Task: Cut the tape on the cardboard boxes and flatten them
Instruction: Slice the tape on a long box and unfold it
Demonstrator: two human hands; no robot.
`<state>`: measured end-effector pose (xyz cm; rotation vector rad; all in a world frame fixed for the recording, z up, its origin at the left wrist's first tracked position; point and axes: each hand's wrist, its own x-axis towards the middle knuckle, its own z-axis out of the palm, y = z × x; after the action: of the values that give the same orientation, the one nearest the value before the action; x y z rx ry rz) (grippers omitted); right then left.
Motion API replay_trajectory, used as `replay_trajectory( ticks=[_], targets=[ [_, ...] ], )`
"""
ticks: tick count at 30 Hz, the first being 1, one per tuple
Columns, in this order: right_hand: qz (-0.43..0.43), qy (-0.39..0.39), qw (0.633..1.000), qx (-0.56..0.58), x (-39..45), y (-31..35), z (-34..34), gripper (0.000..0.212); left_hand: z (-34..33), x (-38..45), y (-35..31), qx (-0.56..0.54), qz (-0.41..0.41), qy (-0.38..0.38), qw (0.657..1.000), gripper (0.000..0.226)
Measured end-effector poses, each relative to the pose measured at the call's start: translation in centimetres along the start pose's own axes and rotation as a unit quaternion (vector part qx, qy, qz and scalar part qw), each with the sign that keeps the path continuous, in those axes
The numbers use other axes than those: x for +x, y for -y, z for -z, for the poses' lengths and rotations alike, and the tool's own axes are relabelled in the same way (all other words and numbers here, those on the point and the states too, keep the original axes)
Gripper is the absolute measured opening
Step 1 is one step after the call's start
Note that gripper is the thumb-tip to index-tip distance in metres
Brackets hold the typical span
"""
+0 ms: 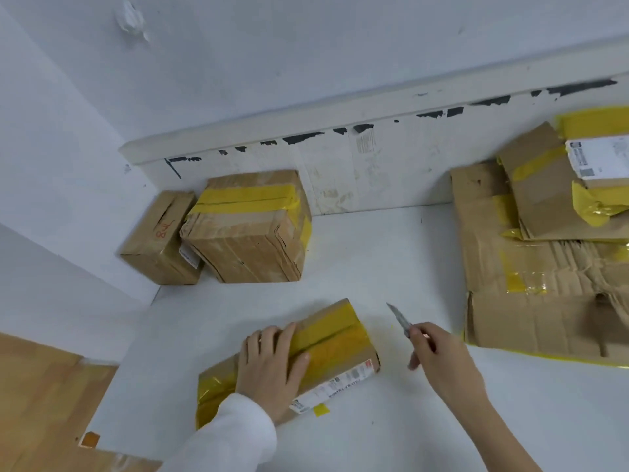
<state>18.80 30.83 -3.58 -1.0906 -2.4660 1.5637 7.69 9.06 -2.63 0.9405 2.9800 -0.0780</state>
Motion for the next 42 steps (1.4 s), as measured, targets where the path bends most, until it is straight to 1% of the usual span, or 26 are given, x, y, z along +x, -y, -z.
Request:
replay_trajectory(
  ticks=[1, 4, 5, 8, 11, 16, 20, 21, 25, 27, 31, 33, 36, 39, 41, 42],
  targets=[
    [-0.004, 0.009, 0.999, -0.047, 0.1, -0.2, 0.0, 0.022, -0.2, -0.2, 0.0, -0.023, 0.015, 0.009, 1.0, 0.058],
    [0.006, 0.024, 0.985, -0.172, 0.4, -0.2, -0.6, 0.029, -0.9, -0.4, 0.0, 0.002, -0.001, -0.002, 1.0, 0.057],
    [0.011, 0.027, 0.98, -0.196, 0.6, 0.0, -0.8, 0.031, -0.8, -0.4, -0.2, 0.004, -0.001, 0.001, 1.0, 0.058],
    [0.017, 0.045, 0.977, -0.208, 1.2, 0.4, -1.2, 0.031, -1.1, -0.3, -0.3, 0.017, 0.002, -0.03, 0.999, 0.055],
    [0.028, 0.047, 0.973, -0.226, 1.6, 0.7, -1.5, 0.032, -1.1, -0.3, -0.4, 0.025, -0.002, -0.041, 0.999, 0.052],
    [0.044, 0.052, 0.964, -0.256, 2.2, 1.6, -1.5, 0.031, -0.6, -0.3, -0.7, 0.029, 0.012, -0.028, 0.999, 0.051],
    [0.061, 0.053, 0.951, -0.299, 2.5, 2.3, -1.7, 0.042, -0.3, -0.3, -0.9, 0.012, 0.02, -0.01, 1.0, 0.052],
    [0.068, 0.045, 0.945, -0.316, 2.5, 2.5, -1.7, 0.04, -0.2, -0.3, -0.9, 0.009, 0.022, -0.009, 1.0, 0.052],
    [0.098, 0.023, 0.919, -0.382, 2.1, 3.2, -2.0, 0.016, -0.1, -0.3, -1.0, 0.002, 0.033, -0.013, 0.999, 0.052],
    [0.107, 0.028, 0.911, -0.398, 1.6, 3.0, -2.2, 0.013, 0.0, -0.2, -1.1, 0.002, 0.043, -0.011, 0.999, 0.053],
    [0.112, 0.035, 0.902, -0.415, 0.7, 2.0, -2.1, 0.009, 0.0, -0.2, -1.1, -0.008, 0.056, 0.025, 0.998, 0.057],
    [0.114, 0.039, 0.901, -0.417, 0.3, 1.8, -2.1, 0.014, -0.2, -0.2, -1.0, -0.023, 0.066, 0.04, 0.997, 0.063],
    [0.127, 0.045, 0.897, -0.421, -0.3, 1.6, -2.1, 0.021, -0.6, -0.3, -0.8, -0.023, 0.07, 0.035, 0.997, 0.065],
    [0.129, 0.035, 0.902, -0.411, -1.0, 1.1, -2.0, 0.02, -0.8, -0.2, -0.8, -0.026, 0.078, 0.042, 0.996, 0.067],
    [0.147, -0.001, 0.909, -0.39, -1.7, 1.1, -1.9, 0.017, -1.0, -0.2, -0.7, -0.024, 0.075, 0.037, 0.996, 0.067],
    [0.152, -0.008, 0.91, -0.387, -2.1, 1.4, -1.7, 0.021, -1.0, -0.2, -0.8, -0.023, 0.074, 0.038, 0.996, 0.067]
  ],
)
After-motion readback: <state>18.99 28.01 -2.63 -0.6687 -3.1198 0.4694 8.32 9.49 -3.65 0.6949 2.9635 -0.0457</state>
